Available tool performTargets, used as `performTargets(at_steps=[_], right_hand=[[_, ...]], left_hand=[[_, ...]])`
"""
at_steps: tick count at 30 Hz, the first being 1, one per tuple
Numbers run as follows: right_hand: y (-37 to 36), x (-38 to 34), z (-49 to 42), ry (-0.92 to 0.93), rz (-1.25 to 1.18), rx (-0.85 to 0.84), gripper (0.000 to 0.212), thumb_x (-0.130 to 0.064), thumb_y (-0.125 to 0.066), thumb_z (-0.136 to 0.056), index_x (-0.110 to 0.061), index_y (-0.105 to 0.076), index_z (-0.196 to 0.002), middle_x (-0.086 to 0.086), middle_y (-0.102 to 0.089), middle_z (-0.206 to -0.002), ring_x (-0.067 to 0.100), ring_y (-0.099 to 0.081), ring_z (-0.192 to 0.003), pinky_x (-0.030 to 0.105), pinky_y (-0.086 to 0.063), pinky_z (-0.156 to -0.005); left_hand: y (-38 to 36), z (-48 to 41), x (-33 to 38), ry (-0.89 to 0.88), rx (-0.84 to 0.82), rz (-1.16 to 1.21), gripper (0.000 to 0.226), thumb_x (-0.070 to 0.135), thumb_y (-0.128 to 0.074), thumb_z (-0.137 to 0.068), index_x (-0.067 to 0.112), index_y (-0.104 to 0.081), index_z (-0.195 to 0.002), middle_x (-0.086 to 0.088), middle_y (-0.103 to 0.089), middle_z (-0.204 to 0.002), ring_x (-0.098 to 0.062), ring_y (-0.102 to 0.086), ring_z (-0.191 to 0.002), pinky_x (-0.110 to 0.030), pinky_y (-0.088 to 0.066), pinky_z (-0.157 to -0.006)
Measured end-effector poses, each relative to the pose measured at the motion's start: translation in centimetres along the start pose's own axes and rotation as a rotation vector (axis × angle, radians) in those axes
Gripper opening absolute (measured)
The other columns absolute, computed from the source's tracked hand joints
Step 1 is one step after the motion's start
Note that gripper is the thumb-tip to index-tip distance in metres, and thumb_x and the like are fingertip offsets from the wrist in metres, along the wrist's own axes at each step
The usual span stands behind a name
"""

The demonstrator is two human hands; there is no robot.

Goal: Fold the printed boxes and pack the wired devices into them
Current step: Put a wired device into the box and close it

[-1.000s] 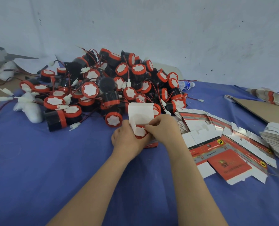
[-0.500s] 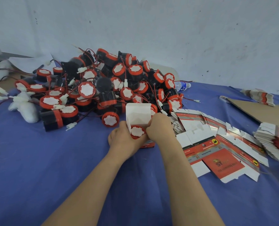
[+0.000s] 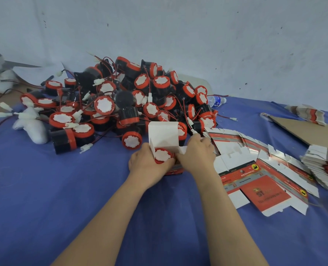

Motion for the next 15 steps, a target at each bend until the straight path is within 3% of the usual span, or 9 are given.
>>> performTargets(at_steps=[3, 5, 6, 8, 10, 12, 15], right_hand=[[-0.2, 0.5, -0.1, -0.033, -0.104, -0.023, 0.073, -0.023, -0.07, -0.084, -0.004, -0.025, -0.138, 0.022, -0.035, -0.14, 0.04, -0.04, -0.125, 0.046, -0.039, -0.101], [-0.4, 0.0, -0.2, 0.0, -0.208, -0.015, 0.068, -0.008, -0.065, -0.084, -0.001, -0.023, -0.137, 0.023, -0.043, -0.134, 0.038, -0.051, -0.115, 0.043, -0.046, -0.089], [-0.5, -0.2, -0.1, 0.014, -0.237, -0.003, 0.063, -0.004, -0.062, -0.085, -0.001, -0.024, -0.136, 0.022, -0.048, -0.13, 0.037, -0.054, -0.11, 0.042, -0.047, -0.082], [-0.5, -0.5, -0.1, 0.044, -0.282, 0.04, 0.052, 0.0, -0.056, -0.086, -0.003, -0.029, -0.13, 0.019, -0.054, -0.122, 0.032, -0.056, -0.1, 0.037, -0.043, -0.07], [-0.3, -0.5, -0.1, 0.078, -0.334, 0.091, 0.04, -0.001, -0.053, -0.088, -0.006, -0.034, -0.124, 0.014, -0.058, -0.113, 0.025, -0.054, -0.087, 0.031, -0.037, -0.061], [-0.1, -0.6, 0.1, 0.116, -0.398, 0.121, 0.039, -0.004, -0.052, -0.089, -0.01, -0.036, -0.124, 0.007, -0.06, -0.1, 0.017, -0.05, -0.074, 0.027, -0.032, -0.052], [0.0, -0.7, 0.6, 0.196, -0.41, 0.122, 0.034, -0.009, -0.051, -0.091, -0.012, -0.044, -0.125, 0.004, -0.059, -0.093, 0.018, -0.052, -0.077, 0.027, -0.035, -0.056]], left_hand=[[0.5, 0.1, -0.1, -0.022, 0.012, -0.045, 0.054, 0.055, -0.063, -0.079, 0.023, -0.049, -0.12, 0.003, -0.042, -0.122, -0.019, -0.041, -0.121, -0.039, -0.041, -0.099], [1.4, -0.2, 0.1, -0.025, 0.04, 0.157, 0.041, 0.053, -0.055, -0.085, 0.024, -0.054, -0.113, 0.003, -0.036, -0.116, -0.001, -0.043, -0.107, -0.027, -0.042, -0.085], [1.7, -0.4, 0.2, -0.02, 0.064, 0.283, 0.038, 0.05, -0.049, -0.089, 0.017, -0.057, -0.106, -0.001, -0.041, -0.111, 0.001, -0.047, -0.094, -0.029, -0.046, -0.082], [1.9, -0.6, 0.3, 0.01, 0.056, 0.44, 0.035, 0.035, -0.037, -0.096, 0.006, -0.056, -0.1, -0.019, -0.053, -0.101, -0.012, -0.052, -0.084, -0.043, -0.048, -0.082], [1.6, -0.5, 0.4, -0.009, 0.03, 0.437, 0.027, 0.021, -0.036, -0.099, 0.015, -0.058, -0.113, -0.012, -0.058, -0.113, -0.017, -0.056, -0.1, -0.04, -0.049, -0.09], [1.2, -0.3, 0.2, -0.055, 0.021, 0.356, 0.036, 0.017, -0.043, -0.099, 0.025, -0.047, -0.134, -0.001, -0.044, -0.13, -0.017, -0.055, -0.109, -0.03, -0.046, -0.09], [1.0, -0.3, 0.0, -0.071, 0.054, 0.286, 0.046, 0.016, -0.055, -0.094, 0.025, -0.04, -0.137, 0.002, -0.03, -0.128, -0.021, -0.054, -0.104, -0.027, -0.046, -0.083]])
Point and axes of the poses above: each hand's wrist, its own z-axis away from the middle knuckle, its own y-axis out of the back of the hand, x = y × z, the point moved 5 cm from there along -z, towards the middle knuckle
